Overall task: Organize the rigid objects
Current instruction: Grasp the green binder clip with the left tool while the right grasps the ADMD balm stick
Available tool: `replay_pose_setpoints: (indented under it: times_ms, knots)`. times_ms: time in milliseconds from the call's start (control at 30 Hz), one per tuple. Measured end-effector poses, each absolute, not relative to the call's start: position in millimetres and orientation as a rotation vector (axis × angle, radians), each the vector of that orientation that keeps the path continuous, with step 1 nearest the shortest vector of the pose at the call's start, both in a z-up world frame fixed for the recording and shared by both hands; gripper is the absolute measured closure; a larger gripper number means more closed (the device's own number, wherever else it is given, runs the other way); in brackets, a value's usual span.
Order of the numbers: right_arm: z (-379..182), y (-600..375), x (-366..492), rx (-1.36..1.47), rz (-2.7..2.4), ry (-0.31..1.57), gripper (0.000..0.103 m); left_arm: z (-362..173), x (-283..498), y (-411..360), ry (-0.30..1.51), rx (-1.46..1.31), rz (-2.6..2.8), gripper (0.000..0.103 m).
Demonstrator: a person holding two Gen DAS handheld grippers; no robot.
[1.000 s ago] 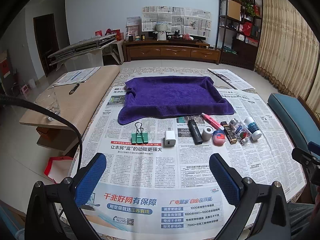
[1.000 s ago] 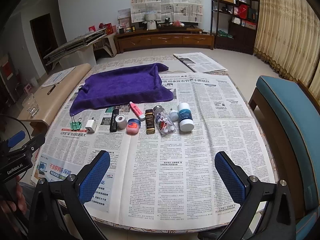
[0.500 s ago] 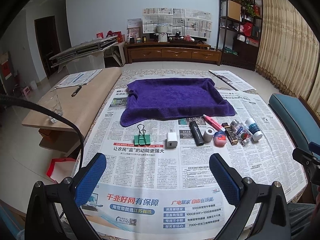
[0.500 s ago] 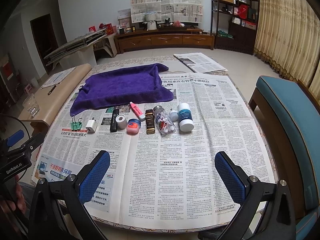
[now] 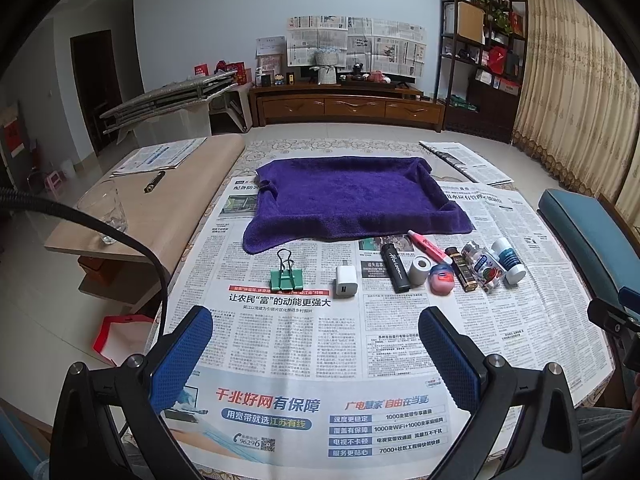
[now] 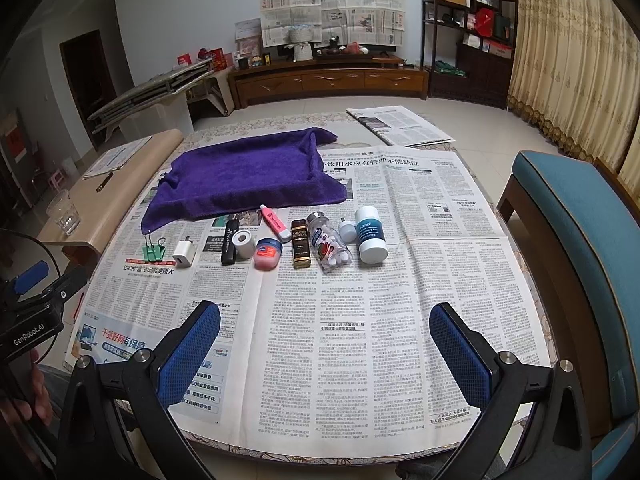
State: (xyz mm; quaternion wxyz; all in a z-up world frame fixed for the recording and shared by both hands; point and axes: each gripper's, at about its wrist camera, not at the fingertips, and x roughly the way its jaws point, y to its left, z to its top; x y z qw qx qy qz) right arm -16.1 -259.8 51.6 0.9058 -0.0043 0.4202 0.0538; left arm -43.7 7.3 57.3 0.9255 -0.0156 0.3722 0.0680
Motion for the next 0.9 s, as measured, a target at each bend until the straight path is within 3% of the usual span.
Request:
replay_pose_setpoints:
  times_ms: [567,900]
  knots:
    - [62,-260,-17,0.031,0.131,0.869,0.0,61,-38,14,0.763,-0.046,0.145,0.0]
    - [41,-279,25,0.039,0.115,0.87,0.0,22,11,33,0.823,-0.033,0.192,0.0]
